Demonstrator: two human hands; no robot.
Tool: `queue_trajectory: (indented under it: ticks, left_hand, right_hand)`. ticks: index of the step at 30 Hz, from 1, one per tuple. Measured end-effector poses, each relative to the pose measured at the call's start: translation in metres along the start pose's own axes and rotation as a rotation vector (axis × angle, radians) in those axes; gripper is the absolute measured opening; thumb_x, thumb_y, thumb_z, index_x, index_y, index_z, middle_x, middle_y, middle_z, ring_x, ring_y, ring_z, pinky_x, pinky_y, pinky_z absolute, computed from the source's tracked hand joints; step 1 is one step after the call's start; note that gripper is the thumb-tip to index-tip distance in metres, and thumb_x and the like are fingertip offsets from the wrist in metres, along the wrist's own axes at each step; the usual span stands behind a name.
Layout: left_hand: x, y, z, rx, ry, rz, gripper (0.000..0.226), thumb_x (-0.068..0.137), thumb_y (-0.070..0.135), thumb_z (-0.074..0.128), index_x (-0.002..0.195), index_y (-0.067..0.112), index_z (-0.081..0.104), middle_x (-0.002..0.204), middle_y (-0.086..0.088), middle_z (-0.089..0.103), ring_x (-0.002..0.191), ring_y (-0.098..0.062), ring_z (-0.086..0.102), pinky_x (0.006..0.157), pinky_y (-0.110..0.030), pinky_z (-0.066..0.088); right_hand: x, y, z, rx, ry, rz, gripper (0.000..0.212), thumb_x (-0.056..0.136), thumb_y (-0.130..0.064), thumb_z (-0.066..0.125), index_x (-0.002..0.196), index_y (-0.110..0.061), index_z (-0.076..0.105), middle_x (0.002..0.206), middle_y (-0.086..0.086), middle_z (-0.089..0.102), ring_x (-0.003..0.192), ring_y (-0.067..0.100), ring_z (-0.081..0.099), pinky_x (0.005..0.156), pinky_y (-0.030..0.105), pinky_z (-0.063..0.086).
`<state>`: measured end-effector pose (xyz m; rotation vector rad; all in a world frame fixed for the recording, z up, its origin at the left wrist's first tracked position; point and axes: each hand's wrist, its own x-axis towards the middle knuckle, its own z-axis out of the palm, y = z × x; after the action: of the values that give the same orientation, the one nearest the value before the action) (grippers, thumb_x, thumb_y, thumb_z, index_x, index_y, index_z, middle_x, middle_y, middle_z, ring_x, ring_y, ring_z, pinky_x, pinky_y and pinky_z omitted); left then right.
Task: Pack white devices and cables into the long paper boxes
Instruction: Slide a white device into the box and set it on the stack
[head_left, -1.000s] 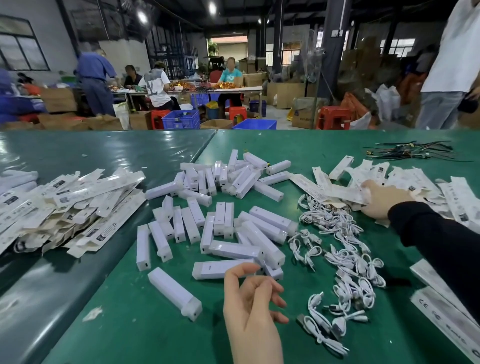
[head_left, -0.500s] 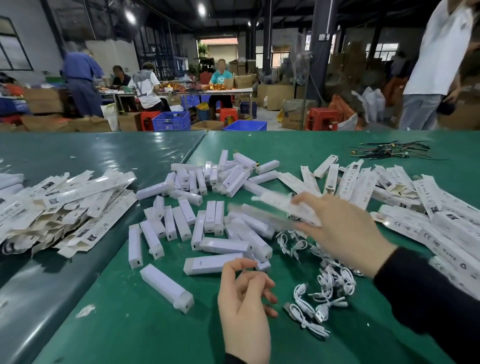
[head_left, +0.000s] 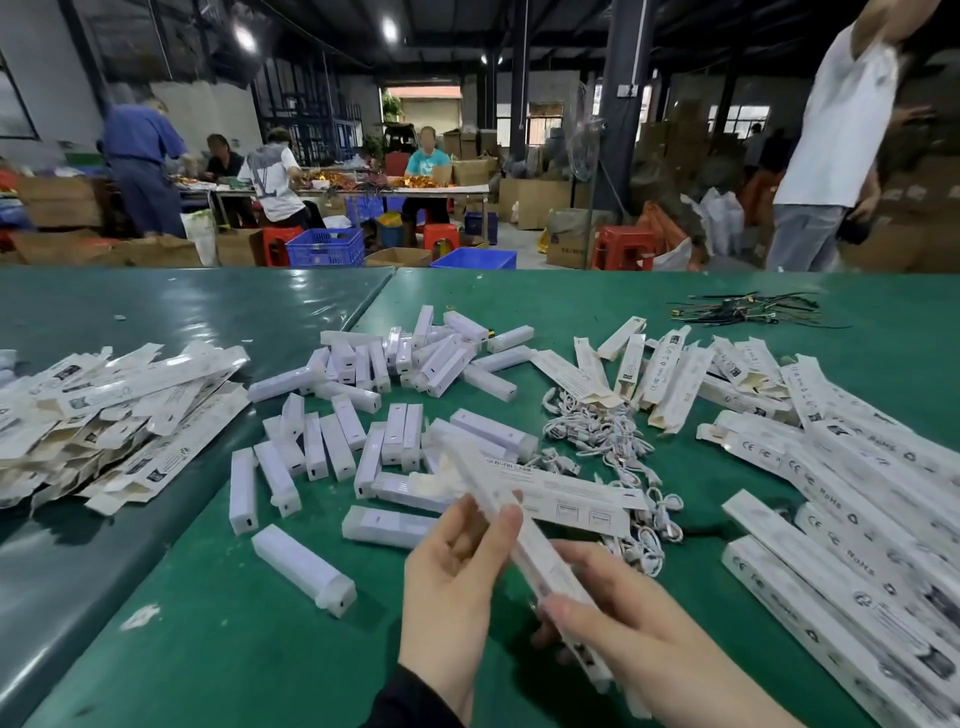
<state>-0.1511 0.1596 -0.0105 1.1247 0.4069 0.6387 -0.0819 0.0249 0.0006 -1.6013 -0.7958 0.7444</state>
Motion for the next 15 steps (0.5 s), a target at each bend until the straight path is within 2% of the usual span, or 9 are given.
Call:
queue_trajectory:
  ticks: [3, 5, 7, 9, 10, 12, 13, 15]
  left_hand:
    - [-0.001, 0.0, -0.001, 0.022, -0.043, 0.012, 0.054, 0.058, 0.037, 0.076, 0.106, 0.013, 0.07, 0.102, -0.007, 0.075, 0.098, -0.021, 0.071, 0.092, -0.041, 0.051]
    - [-0.002, -0.001, -0.001, -0.018, -0.089, -0.029, 0.054, 0.063, 0.03, 0.074, 0.112, 0.01, 0.066, 0.102, -0.011, 0.074, 0.095, -0.027, 0.072, 0.083, -0.041, 0.057]
    - [-0.002, 0.0, -0.002, -0.079, -0.159, -0.092, 0.055, 0.071, 0.021, 0.069, 0.123, 0.01, 0.057, 0.105, -0.017, 0.073, 0.093, -0.032, 0.072, 0.074, -0.039, 0.06]
    - [-0.002, 0.002, -0.002, -0.14, -0.246, -0.181, 0.062, 0.075, 0.016, 0.066, 0.134, 0.014, 0.046, 0.109, -0.024, 0.069, 0.094, -0.037, 0.07, 0.073, -0.042, 0.06]
    - [-0.003, 0.002, -0.002, -0.174, -0.301, -0.226, 0.064, 0.076, 0.014, 0.064, 0.136, 0.017, 0.042, 0.112, -0.027, 0.067, 0.096, -0.041, 0.069, 0.072, -0.044, 0.06]
    - [-0.005, 0.0, 0.0, -0.237, -0.407, -0.305, 0.062, 0.081, 0.014, 0.06, 0.137, 0.028, 0.038, 0.116, -0.032, 0.064, 0.098, -0.048, 0.066, 0.069, -0.048, 0.058]
    - [-0.006, -0.002, 0.001, -0.264, -0.441, -0.338, 0.061, 0.085, 0.015, 0.062, 0.137, 0.035, 0.037, 0.119, -0.032, 0.062, 0.098, -0.049, 0.065, 0.072, -0.051, 0.057]
    - [-0.007, -0.01, 0.001, -0.253, -0.469, -0.366, 0.067, 0.086, 0.022, 0.068, 0.138, 0.048, 0.034, 0.127, -0.024, 0.061, 0.106, -0.048, 0.061, 0.09, -0.056, 0.051]
  right_hand:
    - [-0.005, 0.006, 0.002, -0.003, -0.014, -0.005, 0.027, 0.078, -0.04, 0.071, 0.103, -0.046, 0.063, 0.104, 0.004, 0.072, 0.095, 0.023, 0.069, 0.094, 0.038, 0.052]
    - [-0.006, 0.005, -0.001, 0.02, -0.016, 0.012, 0.03, 0.071, -0.042, 0.078, 0.096, -0.04, 0.063, 0.097, 0.009, 0.073, 0.081, 0.027, 0.068, 0.084, 0.039, 0.054]
    - [-0.006, 0.001, -0.008, 0.0, 0.037, -0.005, 0.031, 0.07, -0.048, 0.083, 0.087, -0.029, 0.066, 0.079, 0.008, 0.071, 0.065, 0.021, 0.061, 0.065, 0.033, 0.052]
    - [-0.004, -0.001, -0.016, 0.003, 0.161, -0.053, 0.042, 0.07, -0.055, 0.073, 0.079, -0.014, 0.069, 0.068, 0.009, 0.068, 0.06, 0.016, 0.058, 0.053, 0.029, 0.047]
    - [-0.002, 0.0, -0.02, 0.041, 0.23, -0.072, 0.044, 0.069, -0.053, 0.069, 0.077, -0.01, 0.069, 0.07, 0.011, 0.069, 0.061, 0.016, 0.057, 0.05, 0.026, 0.045]
    - [0.0, 0.002, -0.027, 0.134, 0.35, -0.095, 0.031, 0.07, -0.042, 0.068, 0.077, -0.012, 0.071, 0.079, 0.015, 0.07, 0.068, 0.018, 0.06, 0.053, 0.023, 0.048]
    - [0.0, 0.002, -0.029, 0.188, 0.377, -0.094, 0.022, 0.071, -0.035, 0.071, 0.079, -0.015, 0.072, 0.085, 0.015, 0.07, 0.073, 0.019, 0.064, 0.057, 0.022, 0.051]
    - [0.002, 0.002, -0.03, 0.333, 0.329, -0.061, 0.018, 0.072, -0.024, 0.08, 0.088, -0.019, 0.074, 0.094, 0.012, 0.073, 0.079, 0.019, 0.069, 0.063, 0.022, 0.054]
